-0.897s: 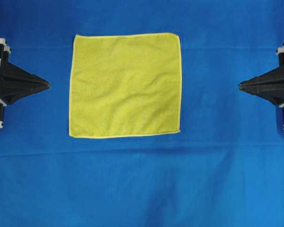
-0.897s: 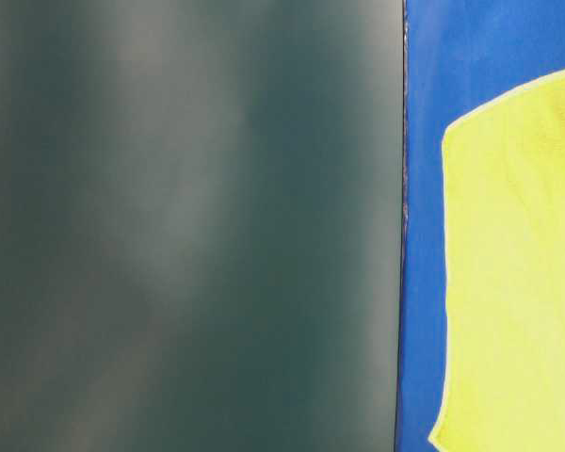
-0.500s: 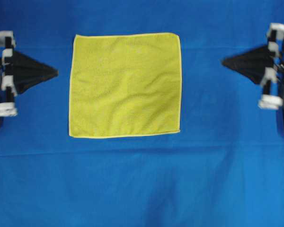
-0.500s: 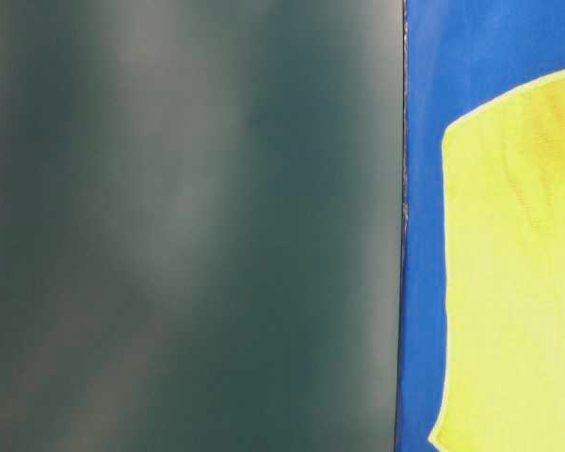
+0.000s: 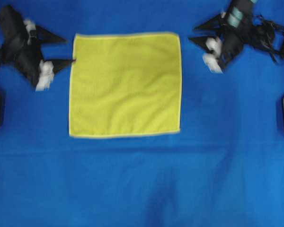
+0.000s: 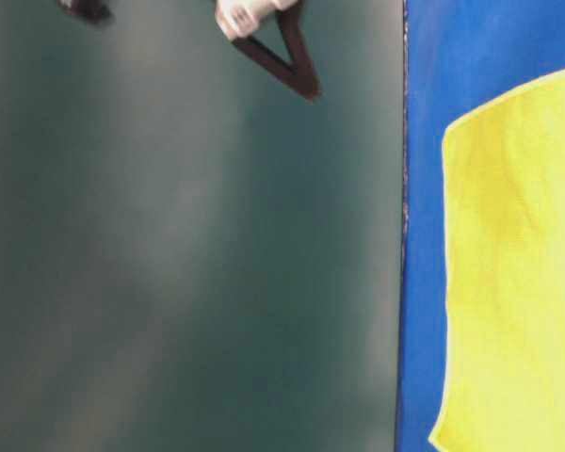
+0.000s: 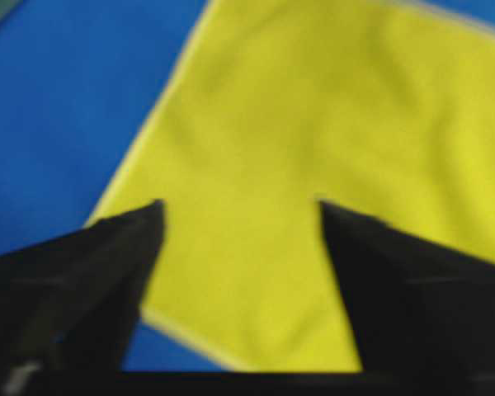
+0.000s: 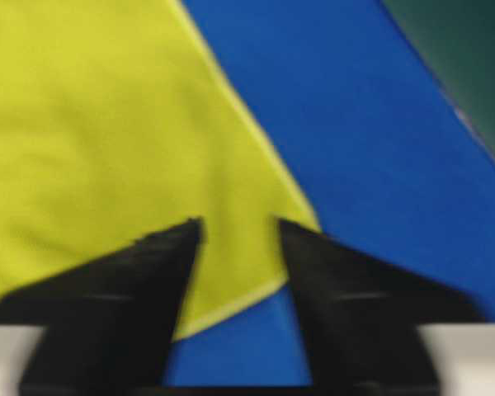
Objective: Fold the yellow towel.
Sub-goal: 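Move both grippers to the towel's top corners and grasp them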
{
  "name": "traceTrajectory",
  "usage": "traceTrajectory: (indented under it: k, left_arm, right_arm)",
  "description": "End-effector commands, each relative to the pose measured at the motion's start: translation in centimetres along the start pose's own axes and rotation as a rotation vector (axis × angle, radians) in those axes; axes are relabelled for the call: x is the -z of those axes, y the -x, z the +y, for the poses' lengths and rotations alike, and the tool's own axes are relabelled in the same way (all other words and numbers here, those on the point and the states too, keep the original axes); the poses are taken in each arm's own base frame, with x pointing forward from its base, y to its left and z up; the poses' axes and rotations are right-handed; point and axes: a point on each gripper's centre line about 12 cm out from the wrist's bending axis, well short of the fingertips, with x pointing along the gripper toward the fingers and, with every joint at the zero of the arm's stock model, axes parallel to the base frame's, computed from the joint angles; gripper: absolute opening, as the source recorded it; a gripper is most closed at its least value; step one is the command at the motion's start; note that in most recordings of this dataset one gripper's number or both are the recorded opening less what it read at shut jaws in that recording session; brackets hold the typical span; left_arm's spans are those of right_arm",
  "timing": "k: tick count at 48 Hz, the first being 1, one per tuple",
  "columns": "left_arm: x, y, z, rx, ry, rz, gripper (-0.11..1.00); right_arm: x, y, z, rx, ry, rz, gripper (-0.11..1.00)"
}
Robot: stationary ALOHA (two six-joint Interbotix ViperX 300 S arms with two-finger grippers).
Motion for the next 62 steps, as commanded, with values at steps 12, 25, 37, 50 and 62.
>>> traceTrajectory:
  k: [12, 25, 37, 50, 62]
  left_arm:
    - [3.3, -4.1, 4.2, -0.141, 0.054, 0.073, 0.79]
    - [5.8, -7.2, 6.9, -0.212, 0.089, 0.146, 0.79]
    - [6.9, -8.6, 8.0, -0.235, 0.105, 0.194, 0.73]
    - [7.0, -8.6, 8.0, -0.229, 0.078, 0.206, 0.06]
    - [6.1, -8.6, 8.0, -0.225, 0.047, 0.211, 0.01]
  right_arm:
    - [1.7, -7.8, -2.5, 0.045, 0.021, 0.135, 0.55]
    - [3.8, -10.5, -3.5, 0.060, 0.005, 0.200, 0.55]
    - [5.4, -11.2, -4.2, 0.072, -0.015, 0.239, 0.51]
    - [5.8, -10.9, -4.1, 0.075, -0.037, 0.244, 0.02]
    - [5.1, -10.5, -4.0, 0.080, -0.063, 0.228, 0.02]
